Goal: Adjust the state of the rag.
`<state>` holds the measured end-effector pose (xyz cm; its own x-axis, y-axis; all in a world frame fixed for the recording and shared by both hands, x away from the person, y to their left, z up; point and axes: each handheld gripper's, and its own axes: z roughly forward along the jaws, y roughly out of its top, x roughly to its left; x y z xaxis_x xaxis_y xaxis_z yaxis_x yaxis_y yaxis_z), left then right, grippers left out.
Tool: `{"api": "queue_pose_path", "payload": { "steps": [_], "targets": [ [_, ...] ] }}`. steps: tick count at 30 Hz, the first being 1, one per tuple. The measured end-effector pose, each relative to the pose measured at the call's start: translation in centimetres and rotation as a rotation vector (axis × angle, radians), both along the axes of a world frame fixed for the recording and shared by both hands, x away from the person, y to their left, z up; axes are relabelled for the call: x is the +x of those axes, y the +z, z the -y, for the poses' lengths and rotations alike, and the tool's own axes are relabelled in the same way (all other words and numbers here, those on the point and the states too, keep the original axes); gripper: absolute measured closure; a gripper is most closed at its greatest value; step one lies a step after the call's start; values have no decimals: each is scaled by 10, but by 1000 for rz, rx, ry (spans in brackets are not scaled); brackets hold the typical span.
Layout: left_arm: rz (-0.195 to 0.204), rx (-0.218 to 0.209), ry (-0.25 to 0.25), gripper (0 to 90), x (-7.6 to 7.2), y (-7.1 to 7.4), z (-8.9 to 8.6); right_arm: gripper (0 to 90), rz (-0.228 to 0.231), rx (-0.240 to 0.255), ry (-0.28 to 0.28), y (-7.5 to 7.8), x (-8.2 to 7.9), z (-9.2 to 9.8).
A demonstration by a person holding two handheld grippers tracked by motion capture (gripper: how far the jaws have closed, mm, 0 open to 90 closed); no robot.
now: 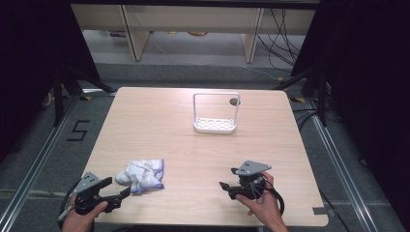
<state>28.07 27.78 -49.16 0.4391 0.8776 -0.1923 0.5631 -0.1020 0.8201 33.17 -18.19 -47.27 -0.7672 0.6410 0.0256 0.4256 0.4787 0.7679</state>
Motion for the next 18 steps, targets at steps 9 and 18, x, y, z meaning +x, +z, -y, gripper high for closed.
{"api": "queue_pose_path", "payload": {
  "steps": [9, 18],
  "targets": [
    [-5, 11, 21, 153, 0, 0, -3, 368, 12, -2, 131, 2, 6, -49],
    [4, 1, 35, 153, 1, -2, -5, 383, 19, -28, 250, 0, 11, -106]
  ]
}}
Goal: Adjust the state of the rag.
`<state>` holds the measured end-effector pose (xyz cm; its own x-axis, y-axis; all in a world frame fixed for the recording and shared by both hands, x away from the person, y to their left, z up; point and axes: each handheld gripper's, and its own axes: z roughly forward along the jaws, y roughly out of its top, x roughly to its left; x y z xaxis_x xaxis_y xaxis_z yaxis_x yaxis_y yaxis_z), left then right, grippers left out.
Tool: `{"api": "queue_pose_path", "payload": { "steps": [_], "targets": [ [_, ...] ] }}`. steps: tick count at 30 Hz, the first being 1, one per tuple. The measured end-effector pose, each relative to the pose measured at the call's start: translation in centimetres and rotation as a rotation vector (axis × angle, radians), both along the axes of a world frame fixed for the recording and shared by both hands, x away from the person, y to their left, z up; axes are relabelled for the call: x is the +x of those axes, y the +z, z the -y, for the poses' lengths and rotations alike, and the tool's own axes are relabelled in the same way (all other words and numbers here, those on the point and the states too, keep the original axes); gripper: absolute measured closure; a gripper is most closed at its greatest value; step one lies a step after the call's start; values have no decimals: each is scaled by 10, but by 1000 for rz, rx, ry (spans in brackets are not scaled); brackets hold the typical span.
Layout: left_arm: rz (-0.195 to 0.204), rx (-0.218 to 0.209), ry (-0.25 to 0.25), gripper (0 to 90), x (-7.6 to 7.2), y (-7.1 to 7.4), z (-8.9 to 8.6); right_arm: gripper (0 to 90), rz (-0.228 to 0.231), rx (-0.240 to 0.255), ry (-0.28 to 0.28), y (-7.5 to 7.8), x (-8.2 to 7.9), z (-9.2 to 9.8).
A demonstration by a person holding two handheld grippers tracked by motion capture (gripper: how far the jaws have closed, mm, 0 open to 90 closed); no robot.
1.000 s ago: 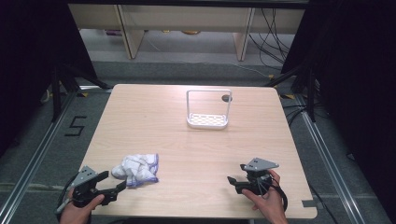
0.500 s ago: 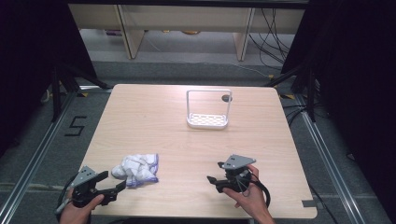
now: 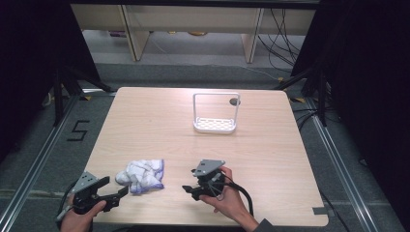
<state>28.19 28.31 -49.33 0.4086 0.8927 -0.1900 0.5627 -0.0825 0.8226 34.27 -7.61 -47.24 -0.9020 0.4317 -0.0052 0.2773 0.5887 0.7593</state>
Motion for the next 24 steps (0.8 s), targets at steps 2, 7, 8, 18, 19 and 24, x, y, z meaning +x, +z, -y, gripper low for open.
{"api": "queue_pose_path", "payload": {
  "steps": [2, 7, 8, 18, 19, 24],
  "targets": [
    [-6, -1, 5, 153, 0, 1, -1, 387, -2, 5, 20, -1, 0, -13],
    [-2, 4, 16, 153, 0, 1, -4, 401, -2, -3, 64, -2, 3, -41],
    [-1, 21, 25, 154, 0, 2, -4, 402, -10, -5, 63, -2, 3, -46],
    [-20, 54, 35, 158, -5, 3, -7, 395, -18, -1, 117, -1, 14, -87],
    [-25, 56, 32, 158, -6, 4, -7, 391, -21, 3, 114, -1, 14, -90],
    [-27, 109, 42, 167, -9, 5, -8, 363, -13, 2, 122, -2, 21, -113]
  ]
}}
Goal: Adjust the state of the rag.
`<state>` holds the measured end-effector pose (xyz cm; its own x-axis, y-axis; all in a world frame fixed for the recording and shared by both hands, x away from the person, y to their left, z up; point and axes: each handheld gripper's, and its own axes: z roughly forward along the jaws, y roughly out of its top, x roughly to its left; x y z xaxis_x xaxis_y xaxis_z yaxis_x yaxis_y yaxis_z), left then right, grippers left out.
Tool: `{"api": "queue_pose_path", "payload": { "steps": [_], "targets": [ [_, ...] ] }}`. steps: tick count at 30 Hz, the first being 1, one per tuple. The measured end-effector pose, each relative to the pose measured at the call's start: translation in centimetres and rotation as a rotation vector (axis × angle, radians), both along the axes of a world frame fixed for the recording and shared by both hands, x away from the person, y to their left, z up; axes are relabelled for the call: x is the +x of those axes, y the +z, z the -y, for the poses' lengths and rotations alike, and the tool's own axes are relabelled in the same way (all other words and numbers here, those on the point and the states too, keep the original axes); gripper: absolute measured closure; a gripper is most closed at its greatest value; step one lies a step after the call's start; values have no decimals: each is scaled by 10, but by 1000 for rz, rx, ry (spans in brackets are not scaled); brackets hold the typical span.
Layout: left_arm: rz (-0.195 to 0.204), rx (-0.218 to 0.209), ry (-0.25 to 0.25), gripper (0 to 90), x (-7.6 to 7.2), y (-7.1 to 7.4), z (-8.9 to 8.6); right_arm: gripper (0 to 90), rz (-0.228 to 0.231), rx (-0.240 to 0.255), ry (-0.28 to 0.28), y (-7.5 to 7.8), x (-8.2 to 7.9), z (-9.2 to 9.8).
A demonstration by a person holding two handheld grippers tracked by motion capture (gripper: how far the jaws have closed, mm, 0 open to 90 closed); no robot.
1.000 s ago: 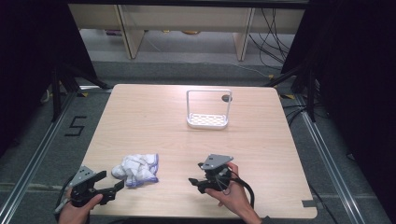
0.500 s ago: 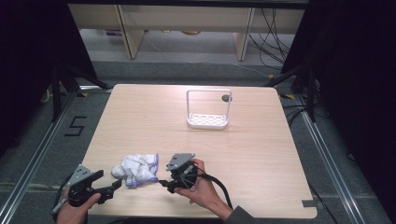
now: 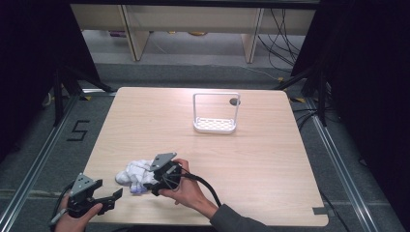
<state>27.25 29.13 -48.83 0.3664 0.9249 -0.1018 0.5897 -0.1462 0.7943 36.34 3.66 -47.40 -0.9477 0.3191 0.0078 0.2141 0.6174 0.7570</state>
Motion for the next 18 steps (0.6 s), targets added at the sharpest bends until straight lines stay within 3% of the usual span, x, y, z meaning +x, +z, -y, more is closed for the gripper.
{"api": "queue_pose_path", "payload": {
  "steps": [7, 10, 12, 13, 14, 15, 16, 17, 18],
  "targets": [
    [-6, -24, -4, 172, 0, -1, -1, 343, 6, 5, -13, -4, 15, -28],
    [-8, -32, -7, 172, 0, -1, -1, 342, 22, -19, 9, -8, 20, -40],
    [-17, -26, -8, 172, 0, -1, -1, 349, 9, -38, -9, -10, 21, -45],
    [-19, -24, -8, 172, 0, -2, -1, 416, 28, -41, 8, -12, 25, -48],
    [-14, -32, -13, 172, 0, -2, -1, 452, 9, -49, 4, -13, 25, -49],
    [-14, -29, -7, 172, 0, -2, 0, 512, 23, -61, 36, -14, 29, -50],
    [-16, -25, -13, 172, 0, -2, 0, 573, 4, -65, 20, -15, 28, -51],
    [-24, -18, -12, 172, 0, -2, 1, 621, 31, -65, 36, -15, 31, -51],
    [-27, -15, -18, 172, 0, -2, 1, 674, 13, -58, 21, -15, 30, -50]
  ]
}}
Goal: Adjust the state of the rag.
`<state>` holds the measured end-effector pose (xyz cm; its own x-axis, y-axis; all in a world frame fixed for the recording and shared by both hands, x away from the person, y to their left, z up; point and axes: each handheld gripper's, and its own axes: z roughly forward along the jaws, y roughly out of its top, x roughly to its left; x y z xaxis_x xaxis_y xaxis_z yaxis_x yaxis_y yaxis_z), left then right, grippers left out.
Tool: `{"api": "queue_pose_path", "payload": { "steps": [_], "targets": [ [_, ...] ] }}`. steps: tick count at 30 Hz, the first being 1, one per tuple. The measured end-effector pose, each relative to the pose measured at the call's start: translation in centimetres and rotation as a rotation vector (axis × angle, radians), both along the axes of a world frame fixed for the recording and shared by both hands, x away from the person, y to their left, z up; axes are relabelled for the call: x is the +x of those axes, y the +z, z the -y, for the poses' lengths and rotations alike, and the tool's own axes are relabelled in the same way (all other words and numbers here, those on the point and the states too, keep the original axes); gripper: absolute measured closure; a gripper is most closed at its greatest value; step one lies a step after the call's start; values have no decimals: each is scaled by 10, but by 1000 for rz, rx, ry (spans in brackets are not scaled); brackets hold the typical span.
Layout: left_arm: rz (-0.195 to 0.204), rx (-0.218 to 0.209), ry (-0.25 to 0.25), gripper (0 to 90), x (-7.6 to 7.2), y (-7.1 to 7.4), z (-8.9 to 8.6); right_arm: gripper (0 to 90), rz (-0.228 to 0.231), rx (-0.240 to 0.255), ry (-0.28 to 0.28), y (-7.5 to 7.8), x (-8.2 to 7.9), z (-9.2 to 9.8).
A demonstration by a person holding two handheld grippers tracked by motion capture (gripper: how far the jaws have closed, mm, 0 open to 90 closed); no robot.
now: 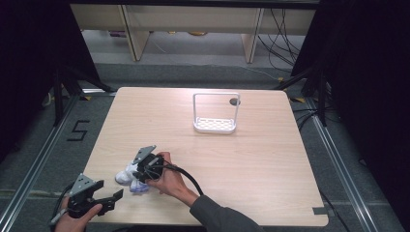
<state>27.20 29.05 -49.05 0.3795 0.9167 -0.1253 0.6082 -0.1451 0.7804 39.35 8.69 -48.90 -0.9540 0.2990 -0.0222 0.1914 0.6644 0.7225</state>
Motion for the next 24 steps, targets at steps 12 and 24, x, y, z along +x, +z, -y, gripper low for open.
{"api": "queue_pose_path", "payload": {
  "steps": [12, 24],
  "targets": [
    [21, -31, 2, 174, 0, 0, -2, 799, 18, 75, 37, 50, -5, 33],
    [23, -44, -5, 174, 1, -2, 1, 804, 60, 179, -4, 122, -23, 130]
  ]
}}
